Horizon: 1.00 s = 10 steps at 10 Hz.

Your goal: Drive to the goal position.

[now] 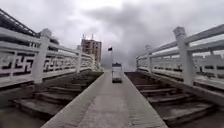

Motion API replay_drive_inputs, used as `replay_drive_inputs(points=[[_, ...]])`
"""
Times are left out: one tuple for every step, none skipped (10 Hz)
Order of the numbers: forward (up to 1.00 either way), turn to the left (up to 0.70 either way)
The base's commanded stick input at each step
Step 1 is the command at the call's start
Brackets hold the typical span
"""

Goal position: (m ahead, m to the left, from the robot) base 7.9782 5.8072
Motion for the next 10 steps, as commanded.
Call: replay_drive_inputs(points=[[0.69,0.01],[0.69,0.01],[0.69,0.01],[0.69,0.01],[0.69,0.01],[0.69,0.01],[0.69,0.01],[0.69,0.01],[0.69,0.01],[0.69,0.01]])
